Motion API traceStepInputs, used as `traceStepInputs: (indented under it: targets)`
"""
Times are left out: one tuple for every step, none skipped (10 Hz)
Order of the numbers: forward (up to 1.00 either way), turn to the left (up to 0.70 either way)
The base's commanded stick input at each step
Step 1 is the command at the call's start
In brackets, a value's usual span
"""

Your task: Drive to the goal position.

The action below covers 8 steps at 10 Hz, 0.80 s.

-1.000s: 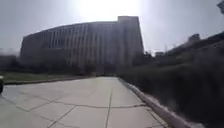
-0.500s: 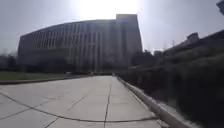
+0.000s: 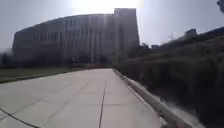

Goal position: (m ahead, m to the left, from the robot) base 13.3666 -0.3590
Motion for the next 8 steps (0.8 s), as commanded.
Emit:
traceStepInputs:
  targets:
    - [1.0,0.0]
    - [1.0,0.0]
    - [1.0,-0.02]
    - [1.0,-0.1]
    - [1.0,-0.18]
    - [1.0,-0.27]
    - [1.0,-0.26]
    - [1.0,-0.25]
